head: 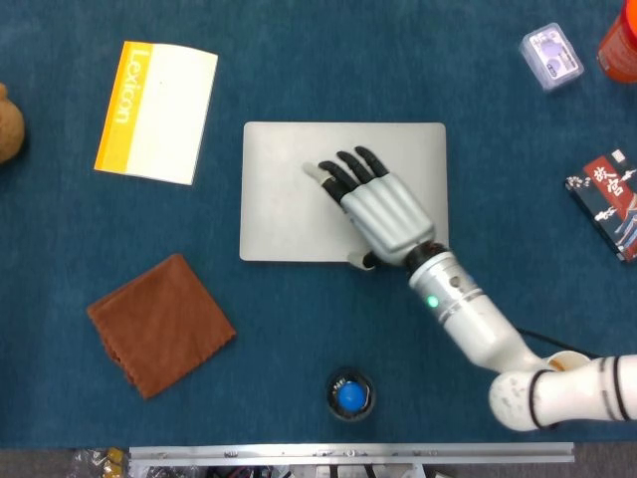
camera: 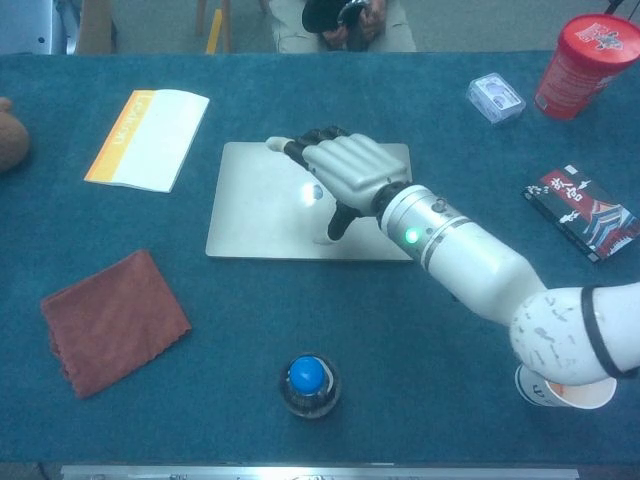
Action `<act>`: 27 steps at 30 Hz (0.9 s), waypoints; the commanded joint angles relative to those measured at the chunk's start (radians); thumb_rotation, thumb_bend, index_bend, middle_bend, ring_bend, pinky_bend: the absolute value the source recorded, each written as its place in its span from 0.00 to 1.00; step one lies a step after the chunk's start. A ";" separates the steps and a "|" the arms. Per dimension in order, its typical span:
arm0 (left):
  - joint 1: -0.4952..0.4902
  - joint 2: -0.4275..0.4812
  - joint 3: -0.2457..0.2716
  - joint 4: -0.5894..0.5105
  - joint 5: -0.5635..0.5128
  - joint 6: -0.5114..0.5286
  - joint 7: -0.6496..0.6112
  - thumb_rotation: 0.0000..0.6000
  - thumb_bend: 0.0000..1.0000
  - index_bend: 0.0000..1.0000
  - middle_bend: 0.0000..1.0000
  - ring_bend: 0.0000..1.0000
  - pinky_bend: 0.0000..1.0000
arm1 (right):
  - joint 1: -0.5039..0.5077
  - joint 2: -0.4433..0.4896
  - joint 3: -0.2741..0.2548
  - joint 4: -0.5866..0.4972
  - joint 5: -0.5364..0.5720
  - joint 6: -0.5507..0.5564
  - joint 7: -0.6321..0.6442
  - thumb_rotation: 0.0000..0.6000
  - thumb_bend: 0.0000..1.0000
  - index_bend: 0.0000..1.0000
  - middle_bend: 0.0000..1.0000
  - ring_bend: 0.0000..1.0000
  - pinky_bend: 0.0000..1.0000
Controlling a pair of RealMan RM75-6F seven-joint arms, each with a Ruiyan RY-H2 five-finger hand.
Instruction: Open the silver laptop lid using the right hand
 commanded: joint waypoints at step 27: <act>0.012 -0.015 -0.002 0.062 -0.007 0.012 -0.067 1.00 0.22 0.22 0.22 0.17 0.14 | 0.086 -0.224 -0.016 0.270 0.073 0.017 -0.048 1.00 0.09 0.02 0.11 0.00 0.01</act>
